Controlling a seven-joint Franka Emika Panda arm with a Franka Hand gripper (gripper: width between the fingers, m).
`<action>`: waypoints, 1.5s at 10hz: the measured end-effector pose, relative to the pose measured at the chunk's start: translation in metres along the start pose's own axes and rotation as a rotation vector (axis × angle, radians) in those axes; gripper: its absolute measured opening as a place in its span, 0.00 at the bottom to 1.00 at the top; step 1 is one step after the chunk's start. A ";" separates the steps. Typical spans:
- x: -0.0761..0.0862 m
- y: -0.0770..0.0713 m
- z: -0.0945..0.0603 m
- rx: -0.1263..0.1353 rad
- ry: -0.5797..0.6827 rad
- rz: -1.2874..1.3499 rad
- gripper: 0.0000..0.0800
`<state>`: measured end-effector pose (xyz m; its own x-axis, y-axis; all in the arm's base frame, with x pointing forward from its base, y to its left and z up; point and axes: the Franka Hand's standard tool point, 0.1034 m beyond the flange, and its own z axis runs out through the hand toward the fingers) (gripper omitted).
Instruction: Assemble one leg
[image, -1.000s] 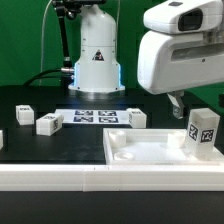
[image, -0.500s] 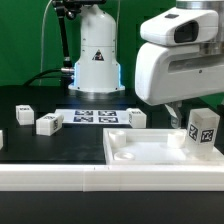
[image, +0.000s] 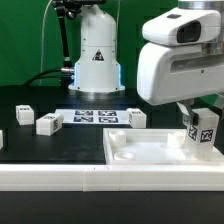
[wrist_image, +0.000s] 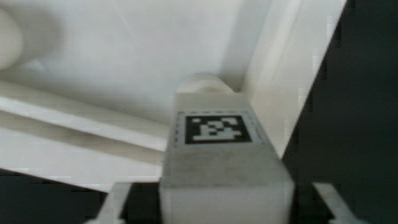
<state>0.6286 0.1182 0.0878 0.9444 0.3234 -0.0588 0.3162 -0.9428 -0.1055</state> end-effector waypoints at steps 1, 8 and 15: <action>0.000 0.000 0.000 0.000 0.000 0.000 0.36; -0.003 0.001 0.001 -0.006 0.067 0.446 0.36; -0.001 0.006 0.001 0.007 0.084 1.088 0.37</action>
Offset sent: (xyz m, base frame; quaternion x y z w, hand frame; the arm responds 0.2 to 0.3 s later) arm 0.0000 0.0000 0.0000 0.0000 0.0000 0.0000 1.0000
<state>0.6291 0.1125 0.0866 0.7212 -0.6904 -0.0563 -0.6926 -0.7200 -0.0431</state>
